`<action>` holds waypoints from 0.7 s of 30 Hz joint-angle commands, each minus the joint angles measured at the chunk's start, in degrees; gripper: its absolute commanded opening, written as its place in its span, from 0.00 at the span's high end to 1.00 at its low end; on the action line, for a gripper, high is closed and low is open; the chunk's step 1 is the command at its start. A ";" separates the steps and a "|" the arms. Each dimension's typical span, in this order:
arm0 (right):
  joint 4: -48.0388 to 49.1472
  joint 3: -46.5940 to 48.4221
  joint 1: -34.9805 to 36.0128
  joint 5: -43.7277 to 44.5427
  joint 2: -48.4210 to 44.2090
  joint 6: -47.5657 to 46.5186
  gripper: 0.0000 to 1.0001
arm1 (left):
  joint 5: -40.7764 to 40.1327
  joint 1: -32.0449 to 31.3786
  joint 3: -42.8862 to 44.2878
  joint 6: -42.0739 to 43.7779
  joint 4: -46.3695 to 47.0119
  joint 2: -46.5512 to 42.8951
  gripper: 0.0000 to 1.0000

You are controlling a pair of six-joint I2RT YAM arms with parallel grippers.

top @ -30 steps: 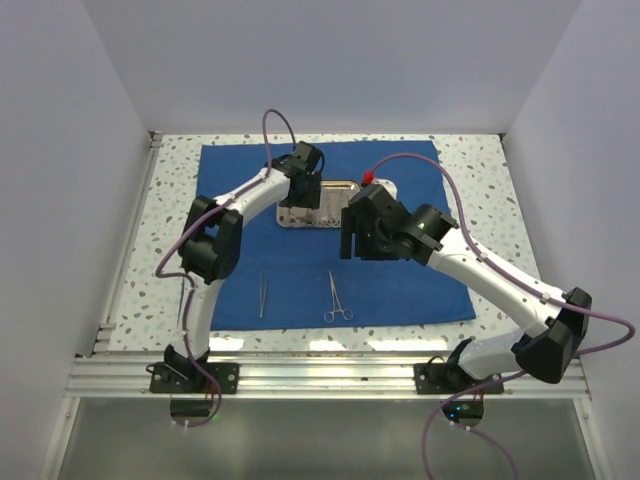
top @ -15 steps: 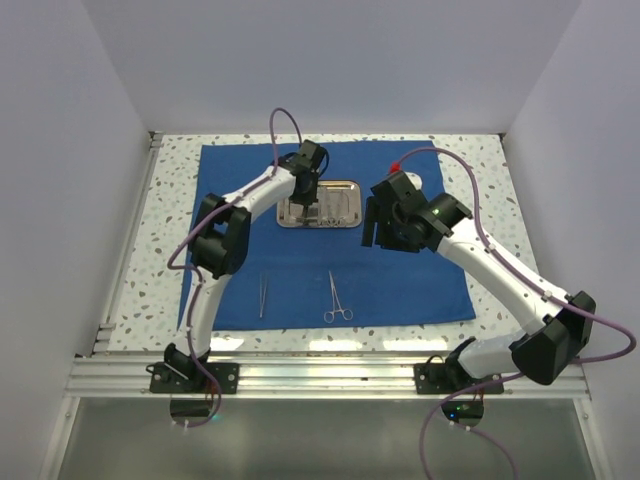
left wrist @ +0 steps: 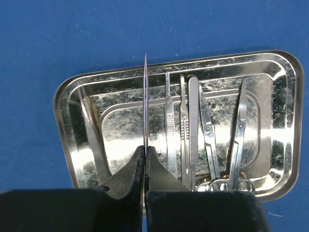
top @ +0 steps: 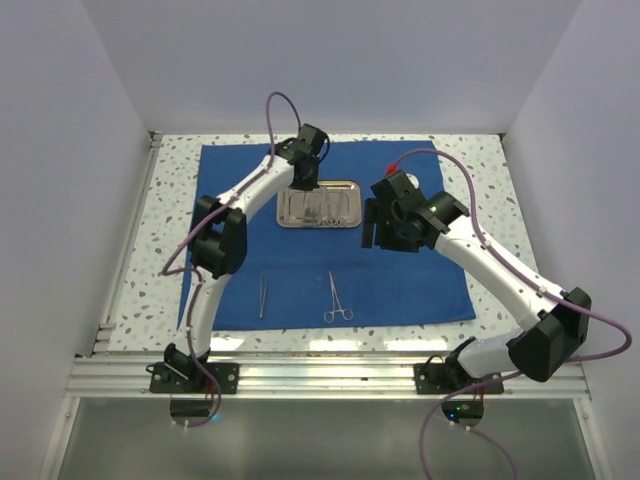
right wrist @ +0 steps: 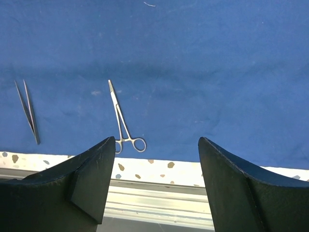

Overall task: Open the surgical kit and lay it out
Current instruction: Pick up the medical item from the container, then place the medical item in the surgical kit.

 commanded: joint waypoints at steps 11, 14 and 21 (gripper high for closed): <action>6.94 28.25 -3.48 -9.15 29.63 -3.80 0.35 | -1.16 -0.10 -50.62 -6.23 2.54 -48.09 1.00; 5.18 41.70 -3.83 -9.68 41.84 -3.71 0.39 | 1.65 -1.32 -63.02 -9.75 5.44 -56.19 1.00; 4.90 66.24 -5.50 -11.43 62.95 -0.64 0.57 | 3.94 -3.44 -75.52 -16.25 6.94 -64.66 1.00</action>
